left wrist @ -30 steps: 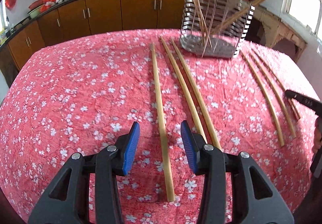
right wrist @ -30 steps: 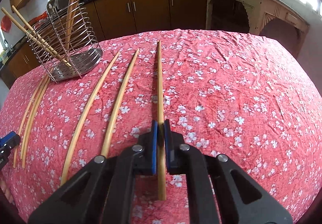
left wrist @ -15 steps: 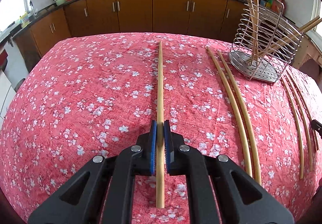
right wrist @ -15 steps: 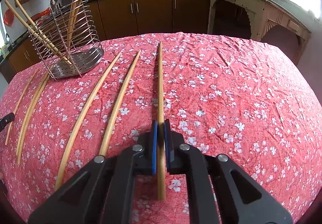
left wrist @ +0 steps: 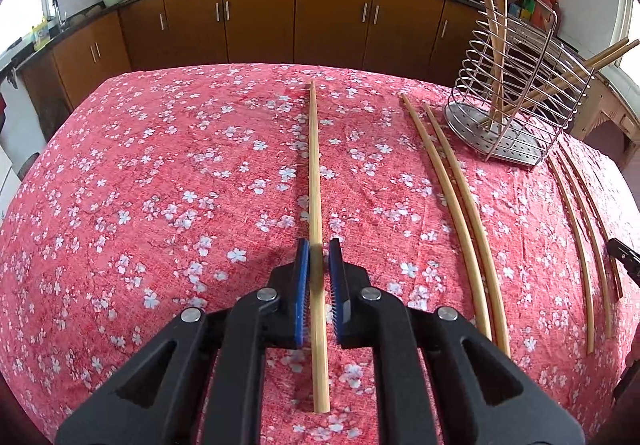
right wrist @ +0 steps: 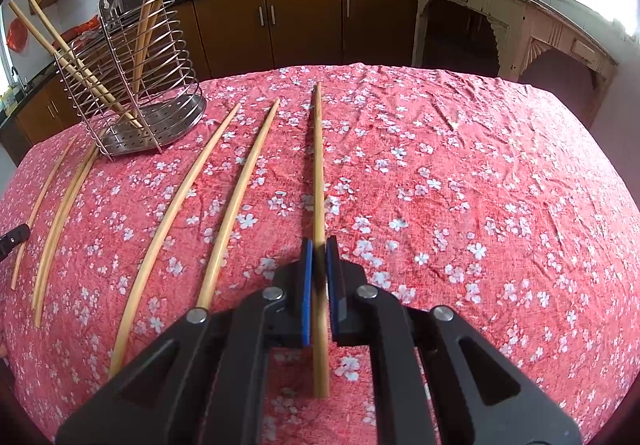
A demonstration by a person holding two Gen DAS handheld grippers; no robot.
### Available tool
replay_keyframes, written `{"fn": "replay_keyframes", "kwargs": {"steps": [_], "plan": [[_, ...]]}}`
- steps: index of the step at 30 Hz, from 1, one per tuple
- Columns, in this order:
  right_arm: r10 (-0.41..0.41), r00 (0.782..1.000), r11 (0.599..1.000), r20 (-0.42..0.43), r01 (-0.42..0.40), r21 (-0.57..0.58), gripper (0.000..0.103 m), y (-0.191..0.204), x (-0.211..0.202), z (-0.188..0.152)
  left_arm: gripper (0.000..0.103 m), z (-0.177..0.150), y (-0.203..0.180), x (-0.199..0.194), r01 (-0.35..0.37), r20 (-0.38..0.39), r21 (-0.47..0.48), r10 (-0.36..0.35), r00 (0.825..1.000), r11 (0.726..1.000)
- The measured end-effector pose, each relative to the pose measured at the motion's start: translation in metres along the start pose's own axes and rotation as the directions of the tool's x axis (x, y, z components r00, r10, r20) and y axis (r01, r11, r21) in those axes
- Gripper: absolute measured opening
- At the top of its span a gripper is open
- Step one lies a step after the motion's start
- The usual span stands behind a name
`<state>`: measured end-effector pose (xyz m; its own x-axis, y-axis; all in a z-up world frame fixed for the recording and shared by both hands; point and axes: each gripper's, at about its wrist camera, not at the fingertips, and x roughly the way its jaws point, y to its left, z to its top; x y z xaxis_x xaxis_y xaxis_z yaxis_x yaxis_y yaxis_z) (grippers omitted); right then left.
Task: Organize utensils
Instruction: 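Close the right tool on a chopstick while the left tool grasps another, then lift both held chopsticks up toward the wire holder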
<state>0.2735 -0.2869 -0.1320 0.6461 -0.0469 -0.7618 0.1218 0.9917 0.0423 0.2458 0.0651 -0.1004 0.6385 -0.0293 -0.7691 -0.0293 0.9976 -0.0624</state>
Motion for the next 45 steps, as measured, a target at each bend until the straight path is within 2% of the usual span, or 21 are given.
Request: {"fn": "replay_keyframes", "kwargs": {"steps": [22,30,35,38,39,43,45], "plan": [[-0.005,1.0,1.0,0.0,0.005,-0.004,0.008,0.0,-0.001,0.0,0.011,0.0,0.008,-0.001,0.024,0.001,-0.02,-0.024,1.0,1.0],[-0.038,0.999,0.999,-0.001,0.038,-0.027,0.011,0.006,-0.003,-0.003,0.017,-0.005,-0.013,-0.003,-0.049,-0.004,0.078,0.05,0.999,0.996],[-0.045,0.999,0.998,0.0,0.045,-0.035,0.011,0.009,-0.008,-0.009,0.02,-0.01,-0.017,-0.005,-0.06,-0.004,0.083,0.06,0.998,0.995],[-0.036,0.999,0.999,0.001,0.036,-0.034,0.008,0.008,-0.011,-0.011,0.017,-0.011,-0.021,-0.005,-0.067,-0.003,0.09,0.068,0.998,0.994],[-0.034,0.999,0.999,0.002,0.035,-0.033,0.008,0.008,-0.012,-0.011,0.008,-0.012,-0.02,-0.007,-0.064,-0.002,0.091,0.064,0.998,0.994],[-0.02,0.999,1.0,0.033,0.021,-0.017,0.008,0.002,-0.028,-0.012,0.007,-0.016,-0.016,-0.013,-0.036,-0.006,0.075,0.037,0.999,0.996],[-0.012,0.997,1.0,0.072,0.013,-0.013,0.008,-0.003,-0.044,-0.011,0.007,-0.016,-0.013,-0.026,-0.02,0.025,0.068,0.018,1.0,0.998]]}}
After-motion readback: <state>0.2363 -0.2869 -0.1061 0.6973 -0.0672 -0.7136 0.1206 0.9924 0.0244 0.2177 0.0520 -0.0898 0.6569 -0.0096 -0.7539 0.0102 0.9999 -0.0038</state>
